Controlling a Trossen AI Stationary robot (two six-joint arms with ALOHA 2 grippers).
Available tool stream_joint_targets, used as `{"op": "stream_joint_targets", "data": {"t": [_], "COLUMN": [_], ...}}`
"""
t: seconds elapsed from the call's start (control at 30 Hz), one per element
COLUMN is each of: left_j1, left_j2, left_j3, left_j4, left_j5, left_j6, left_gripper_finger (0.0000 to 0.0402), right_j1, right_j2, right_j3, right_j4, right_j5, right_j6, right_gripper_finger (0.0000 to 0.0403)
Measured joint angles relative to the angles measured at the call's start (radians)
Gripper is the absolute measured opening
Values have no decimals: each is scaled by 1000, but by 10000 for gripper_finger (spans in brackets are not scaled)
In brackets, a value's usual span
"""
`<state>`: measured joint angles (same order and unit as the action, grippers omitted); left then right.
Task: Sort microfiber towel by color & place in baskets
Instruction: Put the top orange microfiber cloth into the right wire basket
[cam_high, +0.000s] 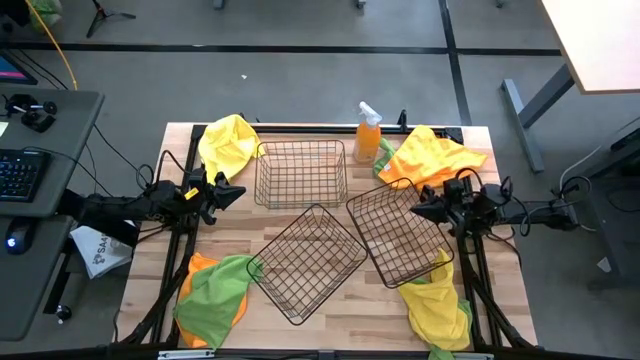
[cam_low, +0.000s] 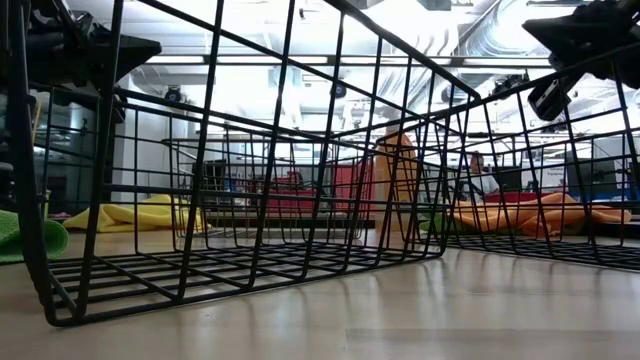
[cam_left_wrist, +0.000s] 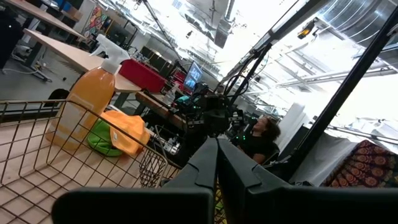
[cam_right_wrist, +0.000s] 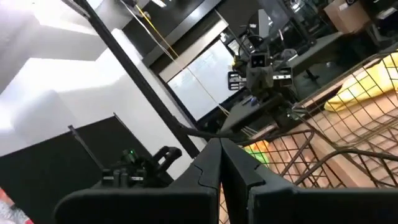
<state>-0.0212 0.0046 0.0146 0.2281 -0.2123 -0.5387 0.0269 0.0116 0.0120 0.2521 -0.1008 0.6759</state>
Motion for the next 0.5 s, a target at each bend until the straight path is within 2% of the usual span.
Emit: {"op": "stream_joint_targets", "data": {"t": [0.1,0.27,0.43,0.5], "left_j1": [0,0,0,0], "left_j2": [0,0,0,0], "left_j3": [0,0,0,0], "left_j4": [0,0,0,0], "left_j5": [0,0,0,0], "left_j6": [0,0,0,0], "left_gripper_finger": [0,0,0,0], "right_j1": [0,0,0,-1], "right_j2": [0,0,0,0], "right_j3": [0,0,0,0], "right_j4": [-27,-13,25,14], "right_j5": [20,134,128,71], "right_j6": [-48,-121,14,31], "right_gripper_finger": [0,0,0,0]}}
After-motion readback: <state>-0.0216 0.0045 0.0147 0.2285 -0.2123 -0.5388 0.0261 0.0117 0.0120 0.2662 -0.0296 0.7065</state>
